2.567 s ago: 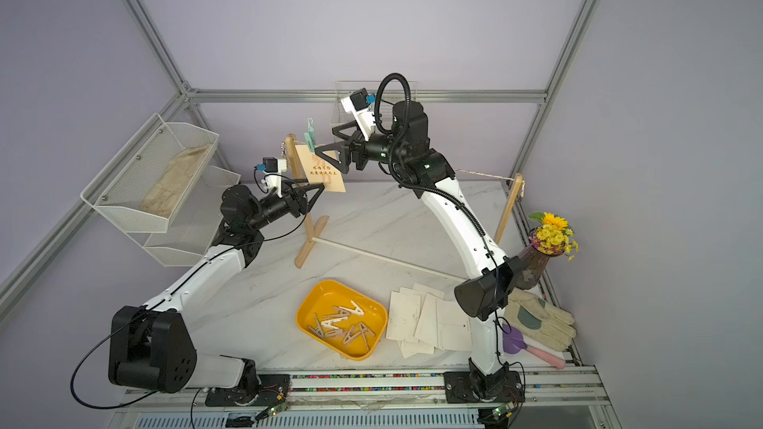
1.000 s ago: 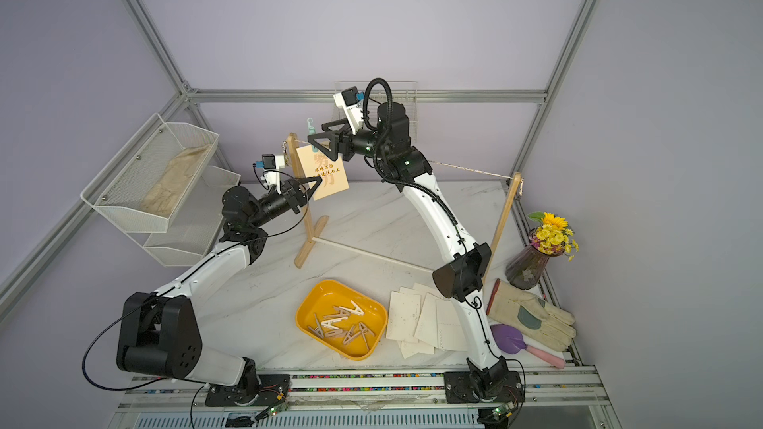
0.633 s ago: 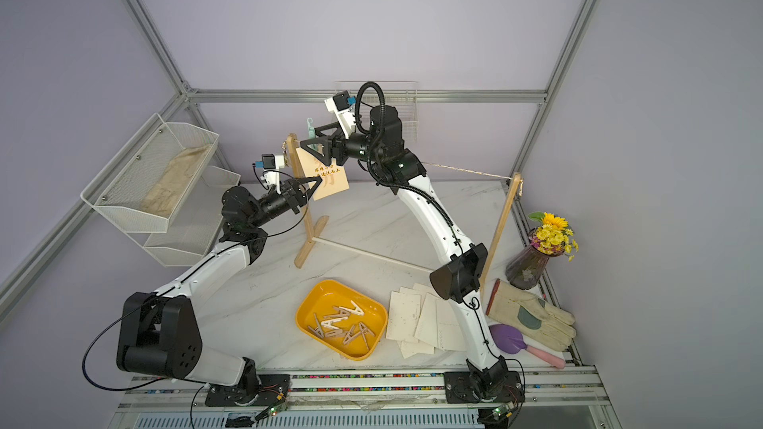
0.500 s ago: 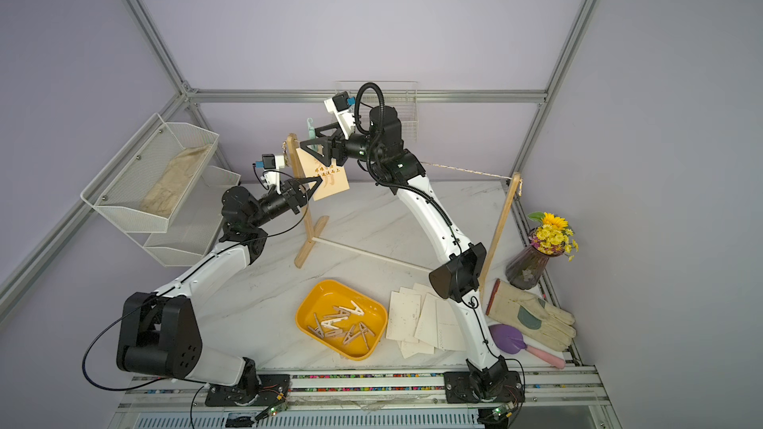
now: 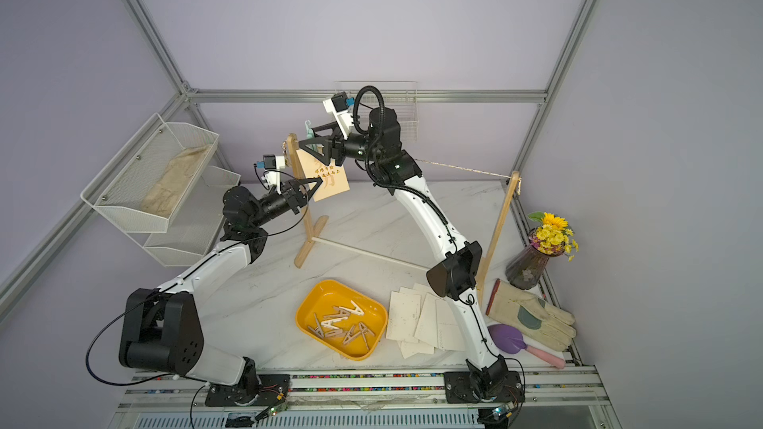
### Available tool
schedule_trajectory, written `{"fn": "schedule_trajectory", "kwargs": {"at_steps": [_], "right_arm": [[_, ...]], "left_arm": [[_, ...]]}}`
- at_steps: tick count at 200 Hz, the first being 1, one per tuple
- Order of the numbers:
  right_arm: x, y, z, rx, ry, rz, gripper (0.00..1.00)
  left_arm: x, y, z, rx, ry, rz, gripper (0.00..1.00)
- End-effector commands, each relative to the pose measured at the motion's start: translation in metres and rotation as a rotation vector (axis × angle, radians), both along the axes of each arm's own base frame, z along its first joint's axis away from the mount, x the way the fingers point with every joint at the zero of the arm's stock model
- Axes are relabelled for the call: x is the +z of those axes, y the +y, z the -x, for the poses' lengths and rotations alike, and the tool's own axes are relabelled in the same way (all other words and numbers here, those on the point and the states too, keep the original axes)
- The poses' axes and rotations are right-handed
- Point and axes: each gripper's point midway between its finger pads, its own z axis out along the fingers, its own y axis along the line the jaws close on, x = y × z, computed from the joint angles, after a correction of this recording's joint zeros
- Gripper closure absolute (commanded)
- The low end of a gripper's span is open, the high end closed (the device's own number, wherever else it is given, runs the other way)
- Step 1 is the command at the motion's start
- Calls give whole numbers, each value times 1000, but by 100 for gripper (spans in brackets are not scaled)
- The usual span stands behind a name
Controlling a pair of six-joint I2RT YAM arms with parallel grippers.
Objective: Remove the postcards from the strings
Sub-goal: Remove the clamp from the clothesline.
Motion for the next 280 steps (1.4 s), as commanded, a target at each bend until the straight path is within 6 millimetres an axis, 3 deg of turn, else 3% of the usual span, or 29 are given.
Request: {"fn": "schedule_trajectory", "kwargs": {"at_steps": [1,104,169,224,280], "right_arm": [[-1,7,7,52,-8,-12,39],[-1,8,4,45,-20,-26,72],[10,5,1,7,-70,-54,72],[38,-8,-9,-145,-215,-90,73],[79,-32,-10,-320,-389,-134,73]], "left_arm": [[2,-2,6,-32,-19,10,100],[3,-2,7,-51,-14,27,100],[-2,-3,13,-67,9,34,100],[-33,-5,25,-85,95,38,100],[-29,-7,42,-113,91,36,100]]}}
